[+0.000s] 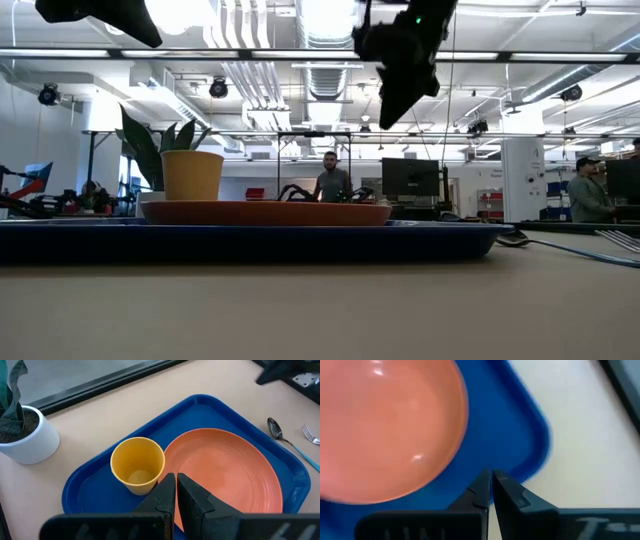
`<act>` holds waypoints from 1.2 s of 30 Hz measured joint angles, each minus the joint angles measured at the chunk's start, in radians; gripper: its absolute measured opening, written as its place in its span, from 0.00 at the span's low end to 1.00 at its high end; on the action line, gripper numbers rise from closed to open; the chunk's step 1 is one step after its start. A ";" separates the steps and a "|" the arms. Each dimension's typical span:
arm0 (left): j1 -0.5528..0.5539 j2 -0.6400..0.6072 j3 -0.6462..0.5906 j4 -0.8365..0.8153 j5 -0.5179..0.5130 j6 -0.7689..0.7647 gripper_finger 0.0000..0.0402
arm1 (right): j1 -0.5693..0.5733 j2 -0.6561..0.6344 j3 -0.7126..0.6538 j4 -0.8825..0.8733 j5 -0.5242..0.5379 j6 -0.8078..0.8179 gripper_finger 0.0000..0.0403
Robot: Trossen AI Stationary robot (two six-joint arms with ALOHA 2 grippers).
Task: Pick and place plate/cup/fork/spoon on tray
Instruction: Adjust the blue tray
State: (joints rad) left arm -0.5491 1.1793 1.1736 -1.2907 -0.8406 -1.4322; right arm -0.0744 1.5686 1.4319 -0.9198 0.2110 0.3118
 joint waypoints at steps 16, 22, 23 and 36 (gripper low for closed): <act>0.000 0.002 -0.001 0.001 0.002 0.000 0.00 | -0.134 0.129 -0.028 -0.039 0.025 -0.038 0.02; 0.000 0.002 -0.002 0.002 0.001 0.000 0.00 | -0.149 0.226 -0.039 -0.031 0.004 -0.061 0.02; 0.000 0.002 -0.002 0.003 0.000 0.000 0.00 | -0.149 0.239 -0.039 -0.028 -0.022 -0.061 0.02; 0.000 0.002 -0.002 0.010 0.000 0.000 0.00 | -0.108 0.275 -0.042 0.143 -0.089 -0.021 0.02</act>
State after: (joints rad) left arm -0.5491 1.1812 1.1721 -1.2804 -0.8410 -1.4326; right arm -0.1826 1.8439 1.3898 -0.7773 0.1219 0.2904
